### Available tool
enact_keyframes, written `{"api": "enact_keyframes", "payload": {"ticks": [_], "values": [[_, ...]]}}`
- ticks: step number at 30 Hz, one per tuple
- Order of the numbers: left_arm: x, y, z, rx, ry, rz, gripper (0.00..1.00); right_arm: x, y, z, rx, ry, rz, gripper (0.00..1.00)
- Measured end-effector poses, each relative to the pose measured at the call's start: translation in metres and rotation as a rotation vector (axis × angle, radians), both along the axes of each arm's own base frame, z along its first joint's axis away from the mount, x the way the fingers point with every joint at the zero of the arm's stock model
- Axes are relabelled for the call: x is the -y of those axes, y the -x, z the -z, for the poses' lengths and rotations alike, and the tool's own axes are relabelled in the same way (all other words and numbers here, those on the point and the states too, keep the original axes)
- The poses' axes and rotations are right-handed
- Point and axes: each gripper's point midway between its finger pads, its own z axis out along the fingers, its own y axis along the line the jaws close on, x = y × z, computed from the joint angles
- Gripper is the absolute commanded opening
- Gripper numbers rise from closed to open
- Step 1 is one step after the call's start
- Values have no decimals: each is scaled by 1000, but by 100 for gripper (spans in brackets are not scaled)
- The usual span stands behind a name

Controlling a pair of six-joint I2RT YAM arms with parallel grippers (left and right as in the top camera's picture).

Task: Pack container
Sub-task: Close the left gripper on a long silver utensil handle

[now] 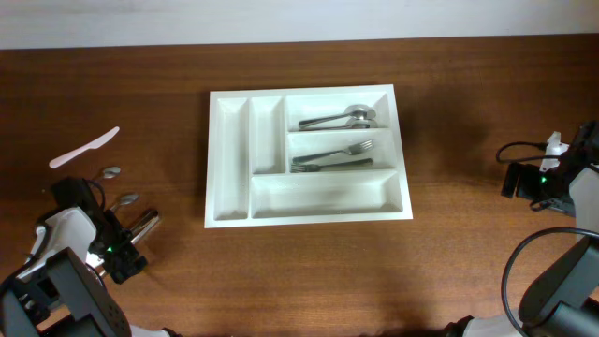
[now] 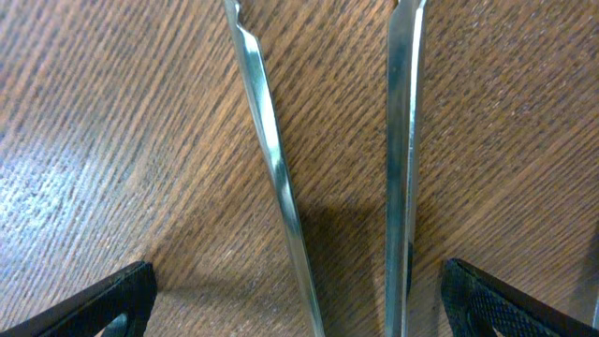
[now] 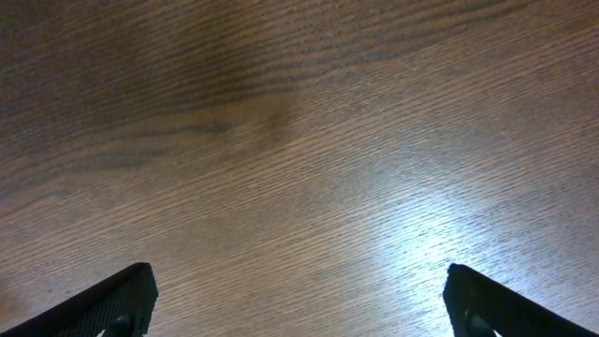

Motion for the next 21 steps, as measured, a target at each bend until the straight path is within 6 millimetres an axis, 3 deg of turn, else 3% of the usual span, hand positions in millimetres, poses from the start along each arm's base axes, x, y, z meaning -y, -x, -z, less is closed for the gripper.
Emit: {"api": "enact_keyframes", "payload": {"ticks": [11,13,15,19,21], "values": [[1,-1,0,6,7,0,98,0,0,0,0,0,1,99],[1,-1,0,5,8,-2,90,0,0,0,0,0,0,99],[3,-1,0,9,16,-7,75,0,0,0,0,0,1,99],[5,-3,1,17,31,-9,57,0,0,0,0,0,1,99],[6,-3,1,19,35,-8,56,0,0,0,0,0,1,99]]}}
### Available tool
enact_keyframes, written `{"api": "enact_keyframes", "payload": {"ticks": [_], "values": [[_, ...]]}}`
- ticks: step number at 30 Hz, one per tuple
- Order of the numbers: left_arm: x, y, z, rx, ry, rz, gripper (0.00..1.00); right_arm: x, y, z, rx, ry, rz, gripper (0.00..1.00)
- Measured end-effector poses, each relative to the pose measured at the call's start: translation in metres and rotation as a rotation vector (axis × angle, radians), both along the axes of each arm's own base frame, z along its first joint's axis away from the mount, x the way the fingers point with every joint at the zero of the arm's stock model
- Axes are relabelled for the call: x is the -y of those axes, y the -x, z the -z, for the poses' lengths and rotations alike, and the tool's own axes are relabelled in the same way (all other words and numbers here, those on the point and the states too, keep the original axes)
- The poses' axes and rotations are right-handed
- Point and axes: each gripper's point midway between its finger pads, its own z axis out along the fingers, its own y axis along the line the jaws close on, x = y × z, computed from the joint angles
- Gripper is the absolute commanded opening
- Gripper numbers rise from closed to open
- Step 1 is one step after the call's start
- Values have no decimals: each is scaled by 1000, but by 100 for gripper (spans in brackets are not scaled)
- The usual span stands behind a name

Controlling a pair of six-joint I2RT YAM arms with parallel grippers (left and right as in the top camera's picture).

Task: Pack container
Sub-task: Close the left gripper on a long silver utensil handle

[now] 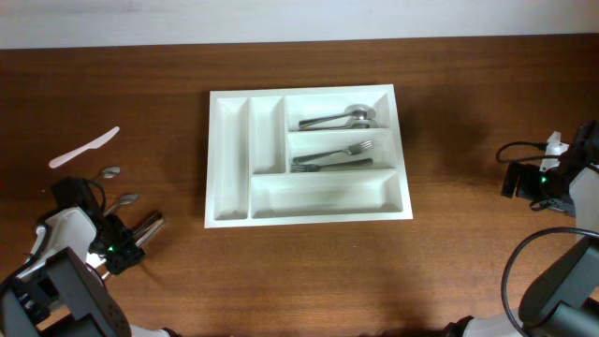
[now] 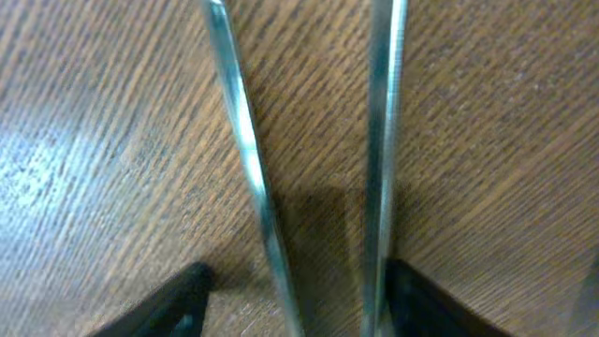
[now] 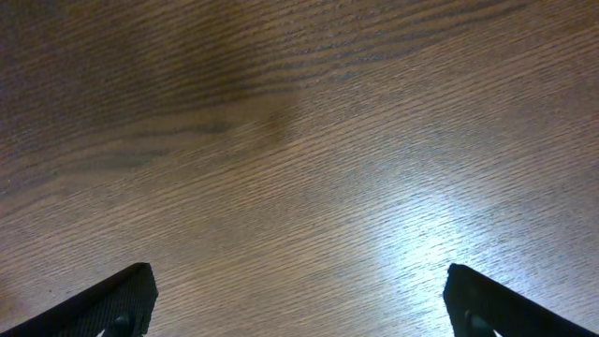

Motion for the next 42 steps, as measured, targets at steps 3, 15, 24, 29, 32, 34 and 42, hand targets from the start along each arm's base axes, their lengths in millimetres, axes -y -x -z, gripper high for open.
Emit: {"api": "enact_keyframes", "payload": {"ticks": [3,15,24,29,32,34,42], "values": [[0,0,0,1,1,2,56,0,0,0,0,0,-1,98],[3,3,1,-13,16,-2,20,0,0,0,0,0,0,99],[3,3,1,-14,16,23,2,0,0,0,0,0,-1,99],[4,3,0,-14,18,85,2,0,0,0,0,0,0,99],[2,0,-1,-9,12,137,2,0,0,0,0,0,0,99],[-1,-6,-5,5,1,181,2,0,0,0,0,0,-1,99],[-33,-67,-74,186,-133,329,2,0,0,0,0,0,0,99]]}}
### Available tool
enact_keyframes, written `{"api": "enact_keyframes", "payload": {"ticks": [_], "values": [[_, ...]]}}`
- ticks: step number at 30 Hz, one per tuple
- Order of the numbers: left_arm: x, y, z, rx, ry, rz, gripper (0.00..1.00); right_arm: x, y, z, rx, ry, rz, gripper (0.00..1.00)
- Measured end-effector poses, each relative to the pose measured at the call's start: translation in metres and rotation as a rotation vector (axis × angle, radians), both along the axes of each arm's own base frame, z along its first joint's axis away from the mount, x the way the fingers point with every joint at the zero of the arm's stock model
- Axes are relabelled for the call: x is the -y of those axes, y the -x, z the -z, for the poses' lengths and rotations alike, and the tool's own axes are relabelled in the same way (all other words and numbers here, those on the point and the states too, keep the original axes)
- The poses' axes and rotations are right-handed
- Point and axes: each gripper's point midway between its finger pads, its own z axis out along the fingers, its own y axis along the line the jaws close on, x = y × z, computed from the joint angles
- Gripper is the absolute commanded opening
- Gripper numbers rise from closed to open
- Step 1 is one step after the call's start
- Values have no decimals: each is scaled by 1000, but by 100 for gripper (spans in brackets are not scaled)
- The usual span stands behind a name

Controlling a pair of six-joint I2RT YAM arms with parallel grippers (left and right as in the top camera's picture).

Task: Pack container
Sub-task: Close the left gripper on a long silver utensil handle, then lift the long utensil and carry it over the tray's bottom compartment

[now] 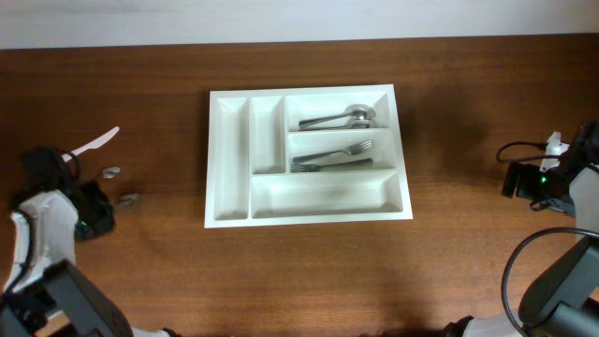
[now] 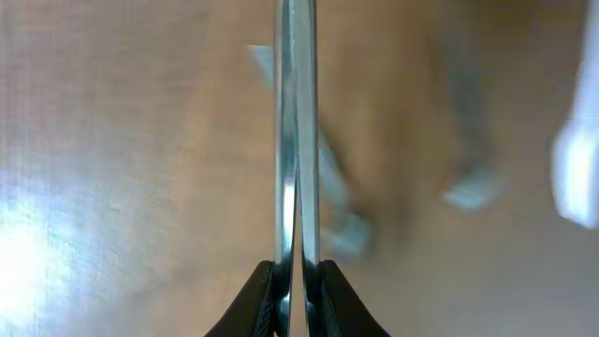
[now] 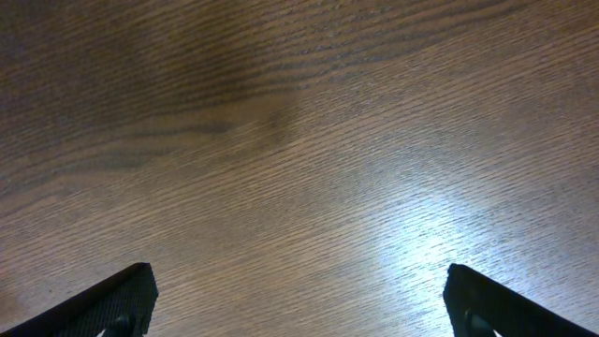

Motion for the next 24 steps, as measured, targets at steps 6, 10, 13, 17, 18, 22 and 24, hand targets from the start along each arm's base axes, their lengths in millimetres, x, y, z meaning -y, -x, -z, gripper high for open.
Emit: {"api": "enact_keyframes", "payload": {"ticks": [6,10,13,17,18,22,24], "values": [[21,-26,-51,160,27,98,2,0,0,0,0,0,0,99],[70,-42,-64,207,79,237,2,0,0,0,0,0,0,99],[118,-53,-70,228,112,376,2,0,0,0,0,0,0,99],[180,-57,-75,239,151,542,2,0,0,0,0,0,0,99],[192,-56,-76,239,158,574,3,0,0,0,0,0,0,99],[237,-51,-76,230,182,685,2,0,0,0,0,0,0,99],[256,-47,-76,224,194,721,2,0,0,0,0,0,0,99]]}}
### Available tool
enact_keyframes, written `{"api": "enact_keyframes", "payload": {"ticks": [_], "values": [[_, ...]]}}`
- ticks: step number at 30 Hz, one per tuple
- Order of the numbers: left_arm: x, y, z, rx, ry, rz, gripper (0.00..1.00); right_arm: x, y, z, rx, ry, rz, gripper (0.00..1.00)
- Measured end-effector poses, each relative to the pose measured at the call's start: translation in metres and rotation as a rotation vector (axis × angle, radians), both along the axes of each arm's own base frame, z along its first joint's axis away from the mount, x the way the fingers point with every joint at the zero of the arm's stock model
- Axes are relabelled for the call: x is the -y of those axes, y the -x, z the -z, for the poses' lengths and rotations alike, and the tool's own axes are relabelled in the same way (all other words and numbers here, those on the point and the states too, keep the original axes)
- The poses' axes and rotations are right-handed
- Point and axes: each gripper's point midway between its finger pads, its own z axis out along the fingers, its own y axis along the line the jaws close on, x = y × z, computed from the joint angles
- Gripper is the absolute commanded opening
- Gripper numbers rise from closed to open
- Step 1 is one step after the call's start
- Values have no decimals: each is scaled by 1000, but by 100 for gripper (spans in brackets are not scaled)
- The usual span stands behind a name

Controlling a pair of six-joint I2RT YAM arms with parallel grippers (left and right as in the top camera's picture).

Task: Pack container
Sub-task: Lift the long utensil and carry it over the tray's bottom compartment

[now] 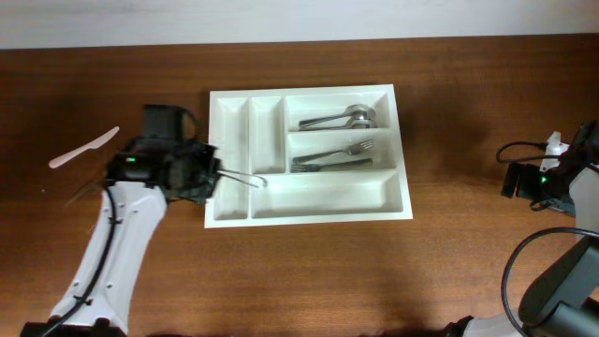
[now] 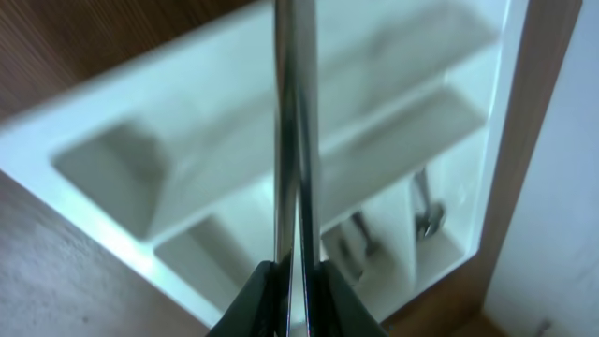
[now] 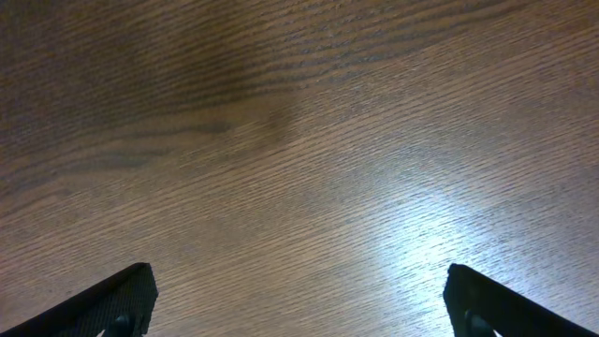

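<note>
The white cutlery tray lies mid-table, with spoons in its top right compartment and forks in the one below. My left gripper hangs at the tray's left edge, shut on two metal spoon handles pressed side by side. Their bowl ends reach over the tray's left compartments. In the left wrist view the left gripper pinches both handles, the tray blurred beneath. My right gripper stands open over bare wood at the far right.
A white plastic knife lies on the table at the far left. The tray's long front compartment and its two narrow left compartments show nothing in them. Cables trail by the right arm.
My left gripper, shut on the two spoon handles low at the table's left, now holds them above the tray's left edge. The spoons are off the table. The right arm has not moved.
Two spoons lay on the table at the left with my left gripper open around their handles. The fingers then stood closer in, then shut on both handles together. Now both spoons hang over the tray. My right gripper stayed open throughout.
</note>
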Motion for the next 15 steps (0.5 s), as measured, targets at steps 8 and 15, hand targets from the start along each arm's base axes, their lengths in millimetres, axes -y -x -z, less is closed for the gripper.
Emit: {"api": "enact_keyframes", "payload": {"ticks": [8,15], "values": [[75,18,-3,-1,31,87,6,0,0,0,0,0,0,99],[120,22,-12,115,-17,226,9,0,0,0,0,0,-1,99]]}}
